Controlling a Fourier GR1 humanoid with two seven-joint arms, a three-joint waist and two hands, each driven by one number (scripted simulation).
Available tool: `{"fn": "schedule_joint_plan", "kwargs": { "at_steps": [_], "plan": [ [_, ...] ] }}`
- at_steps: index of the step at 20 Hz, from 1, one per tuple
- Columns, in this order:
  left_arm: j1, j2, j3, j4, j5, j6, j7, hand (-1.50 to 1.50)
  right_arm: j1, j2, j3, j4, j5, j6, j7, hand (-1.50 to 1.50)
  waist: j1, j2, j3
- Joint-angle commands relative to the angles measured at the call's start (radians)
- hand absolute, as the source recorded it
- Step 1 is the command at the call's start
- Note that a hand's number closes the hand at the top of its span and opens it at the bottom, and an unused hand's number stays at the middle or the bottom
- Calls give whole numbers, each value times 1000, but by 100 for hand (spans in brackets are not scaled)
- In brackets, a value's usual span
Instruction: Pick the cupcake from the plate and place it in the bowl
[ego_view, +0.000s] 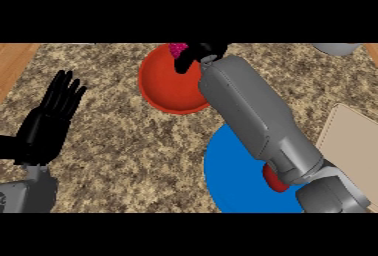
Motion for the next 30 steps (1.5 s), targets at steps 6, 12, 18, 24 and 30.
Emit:
{"fn": "schedule_joint_plan", "kwargs": {
  "at_steps": [6,12,18,24,30],
  "plan": [
    [-27,-3,-13,0,-1,-5,15,0,-72,6,-65,348,-7,21,-103,150,37,15,0],
    [-50,-2,-16,12,1,-18,-1,0,-27,-1,-181,406,-128,89,-234,-150,54,27,1],
    [-55,-28,-41,28,-27,-4,-20,0,-31,-11,-300,348,-231,-22,-416,-150,55,35,3],
    [-37,-23,-30,12,-12,-7,-8,0,-9,-40,-514,267,-435,-96,-566,-150,35,20,4],
    [-39,-20,-15,5,-8,9,9,0,12,-148,-594,324,-485,-88,-635,-150,15,10,2]
  ]
}}
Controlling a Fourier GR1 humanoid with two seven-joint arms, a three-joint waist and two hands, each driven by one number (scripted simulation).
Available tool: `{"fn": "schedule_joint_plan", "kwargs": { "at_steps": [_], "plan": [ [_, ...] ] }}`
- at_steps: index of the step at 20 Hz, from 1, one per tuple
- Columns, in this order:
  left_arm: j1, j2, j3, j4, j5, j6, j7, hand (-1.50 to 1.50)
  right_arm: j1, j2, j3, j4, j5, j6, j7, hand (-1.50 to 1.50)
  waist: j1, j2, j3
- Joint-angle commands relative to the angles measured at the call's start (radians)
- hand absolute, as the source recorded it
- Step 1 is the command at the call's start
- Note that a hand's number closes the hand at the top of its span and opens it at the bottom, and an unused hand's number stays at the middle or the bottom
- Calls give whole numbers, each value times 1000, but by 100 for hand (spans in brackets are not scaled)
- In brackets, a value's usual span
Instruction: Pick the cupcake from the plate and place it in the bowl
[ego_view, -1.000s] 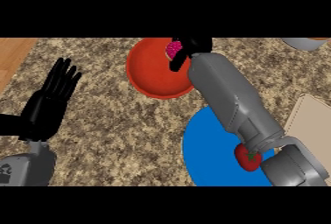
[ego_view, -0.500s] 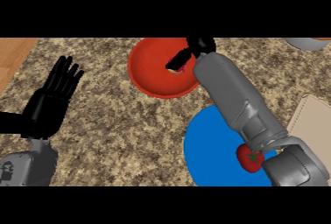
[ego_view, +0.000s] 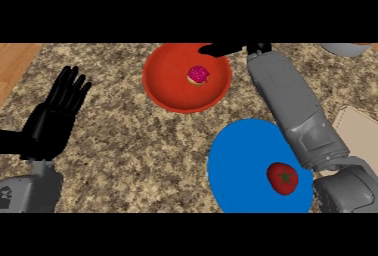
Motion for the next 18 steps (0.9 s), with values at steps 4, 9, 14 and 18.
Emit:
{"fn": "schedule_joint_plan", "kwargs": {
  "at_steps": [4,9,14,18],
  "plan": [
    [22,12,20,-23,13,8,35,0,30,-129,-87,48,-66,61,-77,-150,-26,-13,-1],
    [56,17,33,-49,5,13,27,0,164,-188,-99,32,-96,172,-180,-150,-51,-25,-1],
    [53,-1,21,-17,-1,0,-1,0,193,-321,-118,63,-115,323,-201,-150,-46,-20,0],
    [84,-15,16,-8,-27,12,-22,0,286,-298,-95,23,-117,364,-249,-150,-62,-29,-1]
  ]
}}
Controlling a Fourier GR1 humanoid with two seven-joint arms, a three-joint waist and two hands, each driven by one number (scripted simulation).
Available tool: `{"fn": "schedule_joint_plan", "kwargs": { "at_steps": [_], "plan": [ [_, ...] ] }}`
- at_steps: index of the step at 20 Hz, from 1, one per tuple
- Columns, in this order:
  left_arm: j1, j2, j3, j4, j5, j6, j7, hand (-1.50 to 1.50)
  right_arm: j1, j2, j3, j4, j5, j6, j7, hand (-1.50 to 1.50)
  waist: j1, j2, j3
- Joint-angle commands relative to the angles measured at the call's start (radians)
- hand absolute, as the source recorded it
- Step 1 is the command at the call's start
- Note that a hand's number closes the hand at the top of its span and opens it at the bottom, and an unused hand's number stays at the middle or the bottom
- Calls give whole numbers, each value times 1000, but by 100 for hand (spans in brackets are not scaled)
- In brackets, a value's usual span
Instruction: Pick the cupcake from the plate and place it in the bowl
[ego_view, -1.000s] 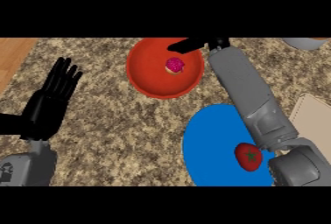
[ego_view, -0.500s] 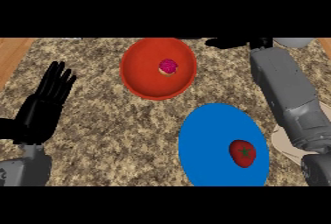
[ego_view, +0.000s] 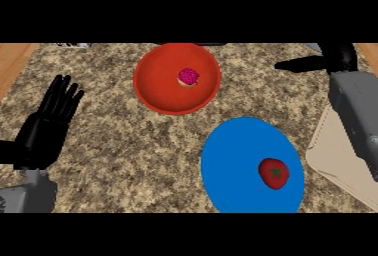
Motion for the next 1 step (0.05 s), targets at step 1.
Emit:
{"fn": "schedule_joint_plan", "kwargs": {
  "at_steps": [1],
  "plan": [
    [27,-14,-9,-33,-13,17,8,0,44,-63,19,4,11,89,-25,-150,0,-1,0]
  ]
}}
